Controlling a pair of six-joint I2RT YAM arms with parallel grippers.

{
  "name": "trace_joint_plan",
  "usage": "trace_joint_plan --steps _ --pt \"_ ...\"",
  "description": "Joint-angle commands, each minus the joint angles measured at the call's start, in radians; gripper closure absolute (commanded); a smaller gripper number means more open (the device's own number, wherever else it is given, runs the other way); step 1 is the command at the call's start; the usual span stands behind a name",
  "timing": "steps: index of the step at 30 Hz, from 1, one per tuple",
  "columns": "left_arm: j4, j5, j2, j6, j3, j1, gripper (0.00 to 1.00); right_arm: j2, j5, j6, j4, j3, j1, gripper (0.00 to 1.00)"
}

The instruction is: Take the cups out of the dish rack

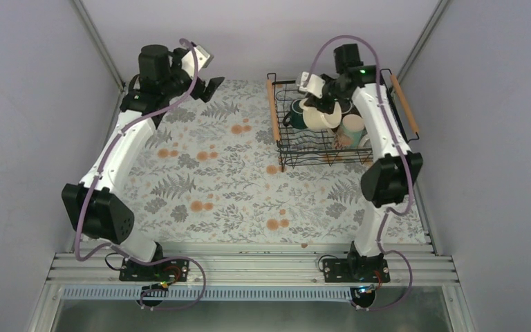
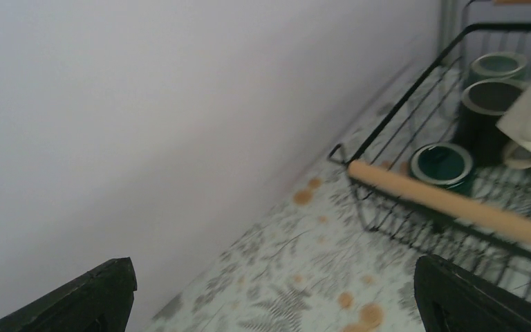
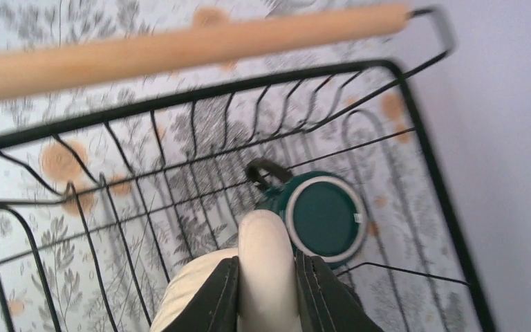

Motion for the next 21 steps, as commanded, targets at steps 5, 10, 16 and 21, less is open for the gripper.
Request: trace_joint_plan --steps 5,10,16,21 --pt "-0.052 0.417 0.143 -0.169 0.157 -0.024 0.00 -0.307 -0.267 0.355 0.404 -0.131 -0.021 0.96" --pt "-0.121 0.650 0.223 -0.180 0.244 -0.045 0.00 -0.403 -0.384 0.550 0.603 -0.225 -0.021 0.96" --pt "-0.131 0.801 0.302 -0.261 0.340 -0.104 0.00 -0.440 -0.478 0.709 0.823 -0.327 -0.021 0.96" --pt "-0.164 0.844 0.362 -0.264 0.401 -0.159 0.00 -0.430 -0.547 0.762 0.908 -0.358 -0.016 0.97"
